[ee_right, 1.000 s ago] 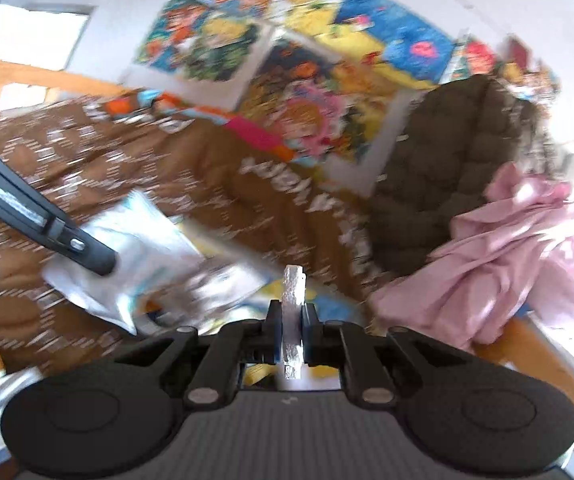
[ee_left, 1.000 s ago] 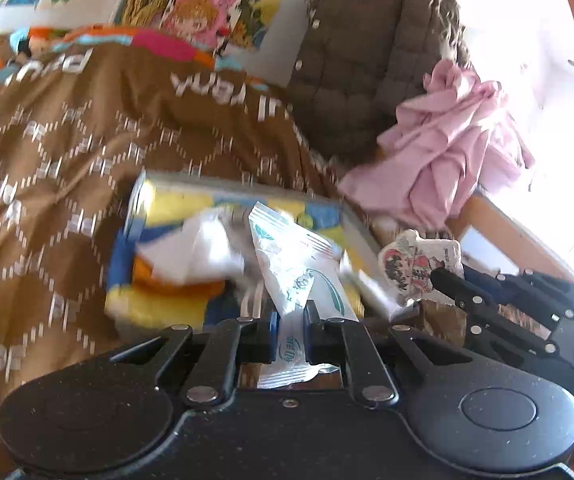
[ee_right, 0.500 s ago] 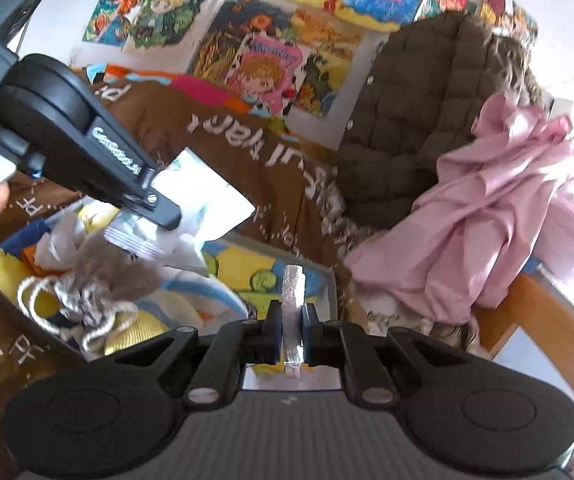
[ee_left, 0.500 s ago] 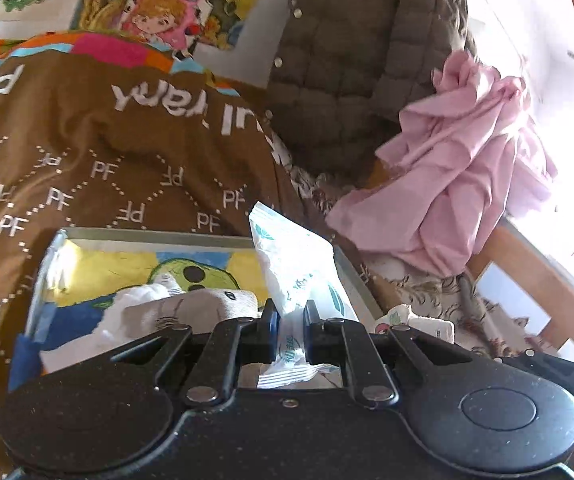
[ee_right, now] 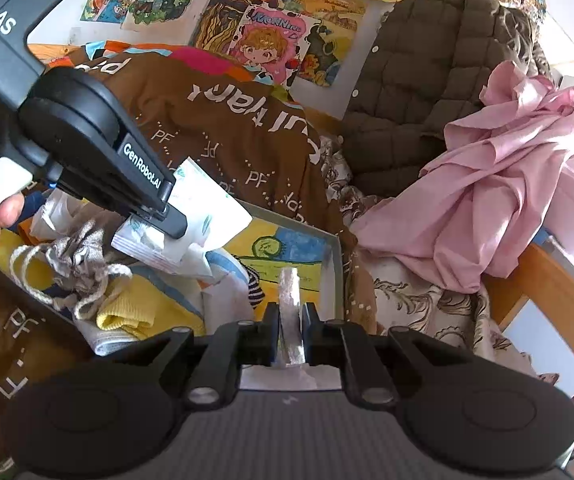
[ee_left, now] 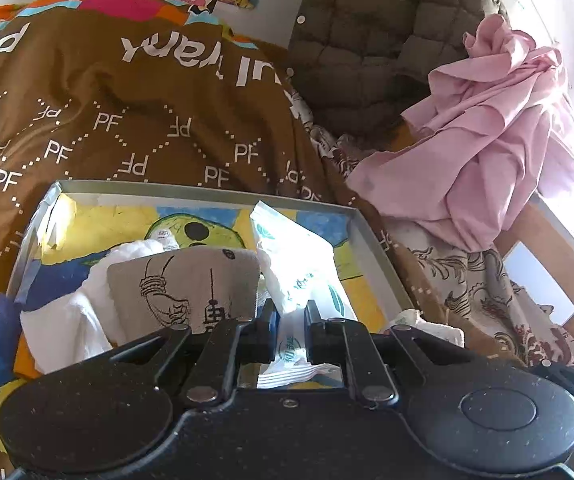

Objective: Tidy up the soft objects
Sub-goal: 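Carry the plastic packet and white wrapper over the tray with both tools, then open both tools to drop the packet and wrapper into the tray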

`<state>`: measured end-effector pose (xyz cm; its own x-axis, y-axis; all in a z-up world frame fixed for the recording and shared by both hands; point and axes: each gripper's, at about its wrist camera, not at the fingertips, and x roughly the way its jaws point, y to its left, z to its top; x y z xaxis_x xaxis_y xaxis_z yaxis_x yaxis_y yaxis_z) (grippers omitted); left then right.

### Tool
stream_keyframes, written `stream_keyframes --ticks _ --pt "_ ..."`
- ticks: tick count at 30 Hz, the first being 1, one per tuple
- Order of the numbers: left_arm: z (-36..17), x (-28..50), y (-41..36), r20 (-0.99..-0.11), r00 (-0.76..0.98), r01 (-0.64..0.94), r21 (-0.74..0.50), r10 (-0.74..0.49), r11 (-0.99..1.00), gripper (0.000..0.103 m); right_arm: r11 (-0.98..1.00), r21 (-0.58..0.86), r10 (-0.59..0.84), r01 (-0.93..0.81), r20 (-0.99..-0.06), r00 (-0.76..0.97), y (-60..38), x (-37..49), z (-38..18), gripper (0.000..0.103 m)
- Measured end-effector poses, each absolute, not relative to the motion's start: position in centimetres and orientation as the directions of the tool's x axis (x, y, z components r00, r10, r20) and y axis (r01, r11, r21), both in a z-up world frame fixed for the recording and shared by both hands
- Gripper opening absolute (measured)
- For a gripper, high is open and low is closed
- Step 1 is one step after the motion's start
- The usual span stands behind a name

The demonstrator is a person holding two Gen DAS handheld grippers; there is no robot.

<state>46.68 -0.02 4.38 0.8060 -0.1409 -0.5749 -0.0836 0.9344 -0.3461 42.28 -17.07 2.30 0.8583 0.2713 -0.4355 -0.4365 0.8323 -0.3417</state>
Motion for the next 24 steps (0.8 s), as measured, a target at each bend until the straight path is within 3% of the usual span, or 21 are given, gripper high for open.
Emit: stream_keyframes --ticks 3,5,7,15,20,24 --pt "4.4 46.7 0.1 -0.583 0.802 -0.094 -0.341 -0.132 0.935 0.015 0.839 -0.325 0.273 -0.436 -0.441 0.855 -17.2 42.4 2.3 0.016" --pt "4.4 46.6 0.1 -0.587 0.799 -0.097 -0.341 -0.131 0.935 0.022 0.842 -0.320 0.272 -0.434 -0.443 0.855 -17.3 42.5 2.4 0.019" --pt "4.4 46.5 0.1 -0.591 0.797 -0.101 -0.336 -0.126 0.937 0.023 0.847 -0.306 0.276 -0.435 -0.446 0.852 -17.5 42.6 2.4 0.029" --pt "5.0 45.5 0.4 -0.580 0.807 -0.097 -0.315 -0.111 0.944 0.039 0.865 -0.249 0.298 -0.436 -0.446 0.844 -18.3 42.2 3.0 0.046" --pt "5.9 44.2 0.4 -0.553 0.829 -0.101 -0.297 -0.085 0.950 0.063 0.885 -0.191 0.315 -0.425 -0.428 0.847 -19.1 41.8 3.8 0.054" --pt "6.6 42.9 0.6 -0.544 0.837 -0.130 -0.294 -0.054 0.947 0.072 0.897 -0.153 0.323 -0.414 -0.410 0.853 -19.7 41.4 4.5 0.062"
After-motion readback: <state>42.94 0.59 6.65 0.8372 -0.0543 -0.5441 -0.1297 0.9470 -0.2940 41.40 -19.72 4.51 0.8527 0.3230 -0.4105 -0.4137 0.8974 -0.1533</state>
